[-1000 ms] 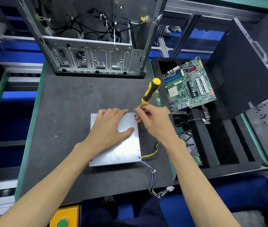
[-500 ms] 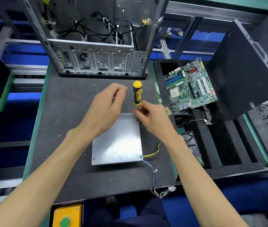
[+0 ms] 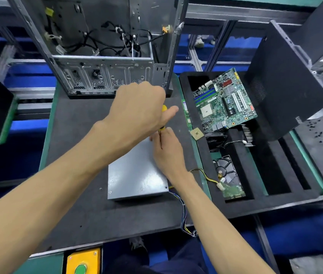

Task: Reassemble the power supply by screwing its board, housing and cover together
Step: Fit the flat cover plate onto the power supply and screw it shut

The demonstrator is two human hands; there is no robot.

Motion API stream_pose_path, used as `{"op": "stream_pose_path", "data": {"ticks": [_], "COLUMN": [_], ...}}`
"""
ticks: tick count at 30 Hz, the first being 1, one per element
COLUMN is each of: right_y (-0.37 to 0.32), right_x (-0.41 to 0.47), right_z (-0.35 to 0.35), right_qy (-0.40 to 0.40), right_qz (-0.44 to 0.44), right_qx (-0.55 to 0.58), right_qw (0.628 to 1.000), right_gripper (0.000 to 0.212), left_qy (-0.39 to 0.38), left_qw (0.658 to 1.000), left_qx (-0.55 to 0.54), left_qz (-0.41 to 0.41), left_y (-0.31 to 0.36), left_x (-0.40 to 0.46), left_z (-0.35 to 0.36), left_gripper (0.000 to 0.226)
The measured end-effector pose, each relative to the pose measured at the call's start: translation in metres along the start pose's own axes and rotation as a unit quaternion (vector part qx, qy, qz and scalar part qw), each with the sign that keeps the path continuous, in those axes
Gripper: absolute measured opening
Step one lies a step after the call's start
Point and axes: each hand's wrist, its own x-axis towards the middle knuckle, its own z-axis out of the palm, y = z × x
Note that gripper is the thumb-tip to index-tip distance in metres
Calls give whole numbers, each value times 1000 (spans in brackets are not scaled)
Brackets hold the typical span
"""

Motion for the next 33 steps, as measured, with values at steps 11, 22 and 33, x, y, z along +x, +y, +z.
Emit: {"op": "stream_pose_path", "data": {"ticks": [11,22,33], "right_y": [-5,-6,-11], "right_x": [-5,-4,-6], "right_z": [10,10,5], "right_qy": [53,49,25], "right_qz": [9,16,50], "right_qx": [-28,-61,-9], "right_qw": [998,997,998], "right_gripper": [24,30,30], "left_qy": [-100,-10,12], "left_qw": [978,986,990], "left_qx": [-58,117,105], "left_qz": [174,116,93], "left_y": [-17,-6,7], "left_x": [0,-2,-4], "left_z": [-13,-7,-5], "left_gripper": [15,52,68]}}
